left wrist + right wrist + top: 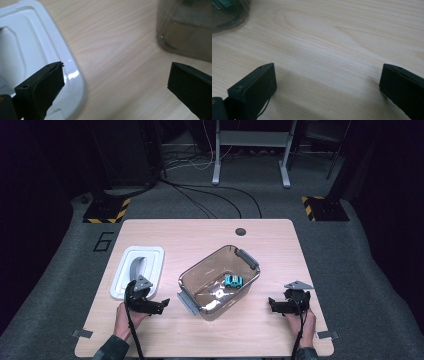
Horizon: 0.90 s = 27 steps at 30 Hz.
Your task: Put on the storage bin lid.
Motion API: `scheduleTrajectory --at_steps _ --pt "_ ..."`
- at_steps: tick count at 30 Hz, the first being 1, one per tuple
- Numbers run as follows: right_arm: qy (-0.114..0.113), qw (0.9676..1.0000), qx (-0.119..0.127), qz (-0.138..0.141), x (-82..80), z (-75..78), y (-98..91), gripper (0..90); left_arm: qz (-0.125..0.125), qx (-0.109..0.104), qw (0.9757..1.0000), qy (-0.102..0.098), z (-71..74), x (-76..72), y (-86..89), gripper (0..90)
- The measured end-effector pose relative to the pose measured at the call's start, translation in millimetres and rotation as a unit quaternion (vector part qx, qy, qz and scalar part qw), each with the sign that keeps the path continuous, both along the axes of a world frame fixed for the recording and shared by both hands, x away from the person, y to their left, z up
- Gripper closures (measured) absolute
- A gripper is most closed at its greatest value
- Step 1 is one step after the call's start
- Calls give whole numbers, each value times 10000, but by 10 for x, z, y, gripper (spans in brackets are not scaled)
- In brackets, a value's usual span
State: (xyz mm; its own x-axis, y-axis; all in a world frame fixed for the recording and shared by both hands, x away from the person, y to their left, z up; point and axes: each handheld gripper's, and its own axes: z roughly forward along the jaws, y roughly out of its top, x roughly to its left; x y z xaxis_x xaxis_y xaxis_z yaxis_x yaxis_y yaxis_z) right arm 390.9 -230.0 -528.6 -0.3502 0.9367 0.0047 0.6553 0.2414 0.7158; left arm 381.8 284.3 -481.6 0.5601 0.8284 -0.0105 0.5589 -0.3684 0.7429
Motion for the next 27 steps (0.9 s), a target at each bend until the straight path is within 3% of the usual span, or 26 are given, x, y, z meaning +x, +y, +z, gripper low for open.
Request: scheduleTrajectory --at_steps 9,14,20,27 --pt "-12 10000 -17 -2 0 0 1 5 459 -47 9989 -19 104 248 240 1" --pt "-12 10000 -10 3 1 0 1 5 748 78 9972 31 111 443 376 2" --pt "-13 10000 -9 1 0 0 2 5 1209 42 9926 58 40 659 506 3" --pt "-12 10000 -8 1 0 0 2 5 1500 54 9884 241 -45 842 630 3"
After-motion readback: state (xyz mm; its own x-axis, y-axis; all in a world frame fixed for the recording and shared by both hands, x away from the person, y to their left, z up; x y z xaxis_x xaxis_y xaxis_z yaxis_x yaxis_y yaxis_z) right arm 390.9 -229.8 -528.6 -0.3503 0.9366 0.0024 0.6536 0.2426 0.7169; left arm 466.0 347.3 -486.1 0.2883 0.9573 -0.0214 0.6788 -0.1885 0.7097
